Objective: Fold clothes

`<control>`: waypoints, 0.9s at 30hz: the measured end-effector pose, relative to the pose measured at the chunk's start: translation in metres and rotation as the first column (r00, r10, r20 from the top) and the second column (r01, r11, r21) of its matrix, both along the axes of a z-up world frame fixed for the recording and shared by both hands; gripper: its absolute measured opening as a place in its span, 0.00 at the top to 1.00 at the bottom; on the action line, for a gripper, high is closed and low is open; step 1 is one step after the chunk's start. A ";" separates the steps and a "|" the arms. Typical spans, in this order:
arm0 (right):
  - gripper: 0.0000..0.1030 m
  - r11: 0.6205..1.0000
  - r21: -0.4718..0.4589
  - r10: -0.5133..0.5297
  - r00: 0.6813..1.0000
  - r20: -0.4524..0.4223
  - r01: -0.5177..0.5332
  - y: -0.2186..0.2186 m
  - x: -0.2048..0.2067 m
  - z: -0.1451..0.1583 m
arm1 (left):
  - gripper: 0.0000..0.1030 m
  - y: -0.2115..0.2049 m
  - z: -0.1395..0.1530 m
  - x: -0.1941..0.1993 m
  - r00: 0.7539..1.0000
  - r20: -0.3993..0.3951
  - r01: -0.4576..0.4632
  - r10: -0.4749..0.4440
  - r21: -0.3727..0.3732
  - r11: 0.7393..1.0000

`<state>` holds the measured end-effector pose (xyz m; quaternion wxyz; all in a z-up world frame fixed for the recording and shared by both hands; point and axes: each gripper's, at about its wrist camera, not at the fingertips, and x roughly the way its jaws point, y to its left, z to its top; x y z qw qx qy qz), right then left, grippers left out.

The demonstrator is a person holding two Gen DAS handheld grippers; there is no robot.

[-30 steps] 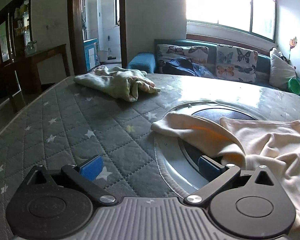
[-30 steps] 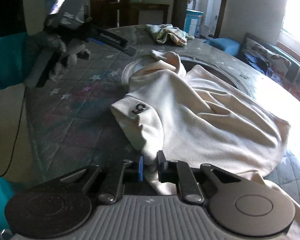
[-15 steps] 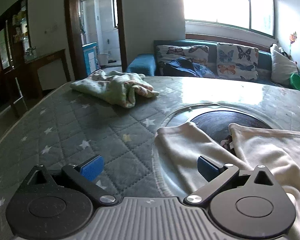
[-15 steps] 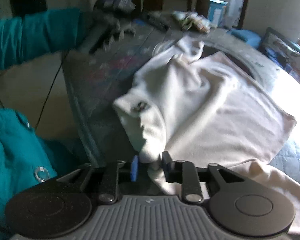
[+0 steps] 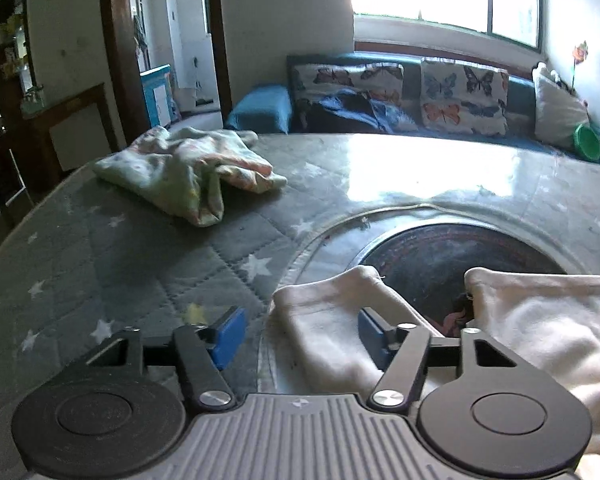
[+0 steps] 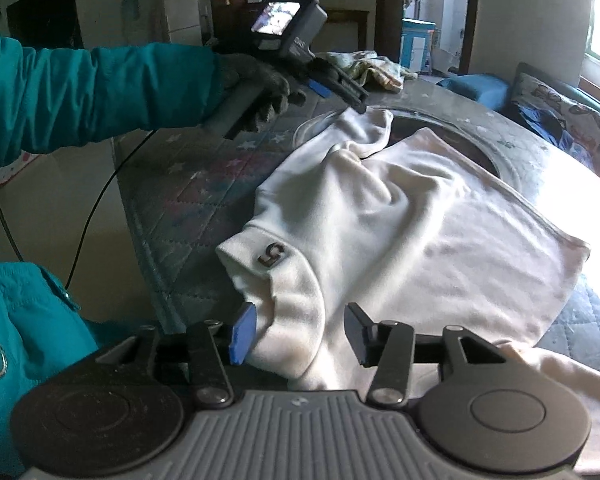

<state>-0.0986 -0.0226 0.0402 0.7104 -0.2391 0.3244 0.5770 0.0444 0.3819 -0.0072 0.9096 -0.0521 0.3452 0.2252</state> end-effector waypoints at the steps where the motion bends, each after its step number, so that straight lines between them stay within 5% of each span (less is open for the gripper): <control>1: 0.52 1.000 0.004 -0.004 1.000 -0.002 0.004 0.000 0.001 0.000 | 0.42 0.001 -0.002 0.004 1.000 -0.007 -0.004 0.004 0.002 1.000; 8: 0.45 0.999 0.020 -0.034 0.999 -0.008 0.034 -0.004 0.006 0.001 | 0.43 0.005 -0.009 0.012 1.000 -0.005 -0.018 0.018 -0.009 1.000; 10: 0.43 0.999 0.029 -0.045 0.999 -0.012 0.046 -0.005 0.007 0.002 | 0.51 0.004 -0.009 0.013 1.000 0.000 -0.007 0.007 -0.004 1.000; 14: 0.40 0.997 0.043 -0.063 0.998 -0.013 0.063 -0.005 0.008 0.003 | 0.87 0.000 -0.009 0.015 1.000 0.010 0.004 -0.004 0.015 1.000; 27: 0.32 0.992 0.082 -0.102 0.995 0.005 0.101 -0.005 0.005 0.005 | 0.93 0.011 0.011 -0.034 0.987 0.112 -0.132 0.118 0.121 0.984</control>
